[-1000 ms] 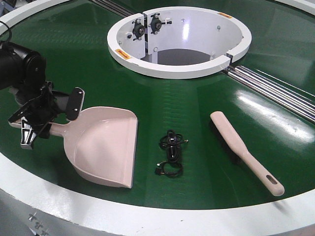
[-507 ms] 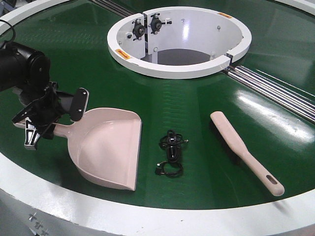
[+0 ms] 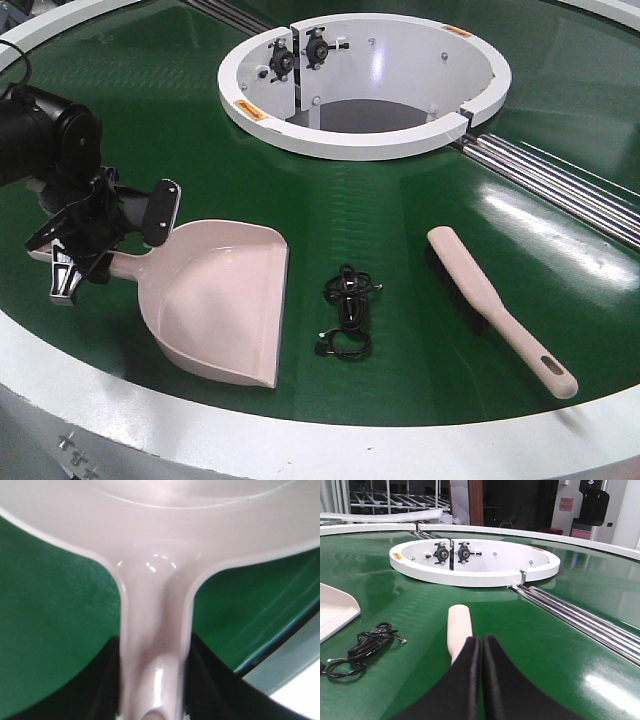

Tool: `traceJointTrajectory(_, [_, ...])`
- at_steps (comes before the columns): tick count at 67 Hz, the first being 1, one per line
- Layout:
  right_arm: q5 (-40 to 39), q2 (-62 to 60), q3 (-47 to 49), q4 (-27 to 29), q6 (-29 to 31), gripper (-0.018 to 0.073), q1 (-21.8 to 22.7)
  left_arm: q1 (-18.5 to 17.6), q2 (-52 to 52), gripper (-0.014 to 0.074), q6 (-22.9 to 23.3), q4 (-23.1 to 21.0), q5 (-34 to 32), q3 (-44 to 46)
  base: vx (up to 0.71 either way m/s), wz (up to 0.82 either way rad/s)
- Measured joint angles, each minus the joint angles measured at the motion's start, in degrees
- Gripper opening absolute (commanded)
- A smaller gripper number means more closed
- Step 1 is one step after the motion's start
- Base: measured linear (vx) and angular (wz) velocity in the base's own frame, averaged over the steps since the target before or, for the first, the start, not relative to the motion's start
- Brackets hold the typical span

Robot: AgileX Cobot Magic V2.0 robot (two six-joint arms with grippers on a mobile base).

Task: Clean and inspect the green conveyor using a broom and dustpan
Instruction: 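Move the right gripper above the pink brush handle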

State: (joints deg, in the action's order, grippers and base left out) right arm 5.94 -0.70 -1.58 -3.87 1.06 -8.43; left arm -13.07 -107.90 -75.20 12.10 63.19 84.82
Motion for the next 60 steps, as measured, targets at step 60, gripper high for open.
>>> traceJointTrajectory(60, [-6.7,0.0,1.6,1.8,-7.2,-0.0008,0.0,0.0,0.0,0.0035,0.0,-0.2,0.1,0.0,0.00,0.00])
